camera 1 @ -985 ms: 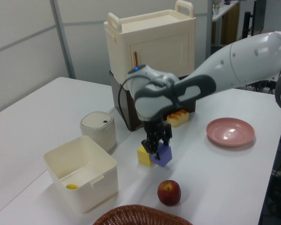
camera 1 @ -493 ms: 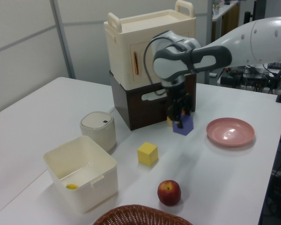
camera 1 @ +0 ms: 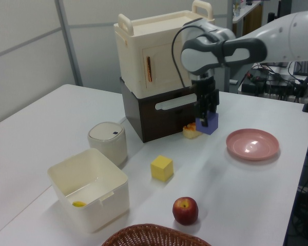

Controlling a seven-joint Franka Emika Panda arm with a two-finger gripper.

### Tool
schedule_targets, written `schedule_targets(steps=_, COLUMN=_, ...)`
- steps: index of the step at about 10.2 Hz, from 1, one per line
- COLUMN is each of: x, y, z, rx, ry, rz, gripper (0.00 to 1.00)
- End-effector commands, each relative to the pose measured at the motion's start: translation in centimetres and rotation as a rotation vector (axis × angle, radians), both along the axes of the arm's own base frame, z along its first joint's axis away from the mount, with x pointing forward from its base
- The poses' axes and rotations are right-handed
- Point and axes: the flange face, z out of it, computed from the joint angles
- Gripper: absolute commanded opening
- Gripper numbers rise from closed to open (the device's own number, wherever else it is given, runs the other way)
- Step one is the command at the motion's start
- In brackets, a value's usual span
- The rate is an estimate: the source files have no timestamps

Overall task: Put the purple cube on a plate
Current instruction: 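Carry the purple cube to the pink plate and lower it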

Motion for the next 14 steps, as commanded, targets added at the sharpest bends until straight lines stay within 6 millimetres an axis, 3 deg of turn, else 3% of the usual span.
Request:
schedule_targets(steps=1, x=-4.5, y=-1.1, z=-0.9, rx=-0.002, ry=-0.070, rz=0.051, gripper=0.00)
schedule_targets(steps=2, x=-5.5, y=-2.5, z=-2.0, rx=-0.006, ry=-0.066, rz=0.064, gripper=0.00)
schedule_targets(steps=6, x=-9.6, y=-12.2, z=-7.4, rx=0.024, ry=0.045, rz=0.116, gripper=0.03)
schedule_targets(steps=7, x=-9.9, y=-13.4, z=-8.8, rx=0.025, ry=0.064, rz=0.113, gripper=0.03)
schedule_targets(steps=8, x=-9.3, y=-13.6, z=-9.7, rx=0.019, ry=0.060, rz=0.111, gripper=0.13)
schedule_targets(steps=9, x=-9.2, y=-13.7, z=-10.0, rx=0.019, ry=0.062, rz=0.115, gripper=0.60)
schedule_targets(steps=10, x=-8.9, y=-13.9, z=-9.2, rx=0.002, ry=0.056, rz=0.120, gripper=1.00)
schedule_targets(steps=12, x=-7.4, y=-12.5, z=-6.9, rx=-0.002, ry=0.055, rz=0.135, gripper=1.00)
schedule_targets(steps=14, x=-4.5, y=-8.4, z=-1.4, rx=0.011, ry=0.095, rz=0.191, gripper=1.00)
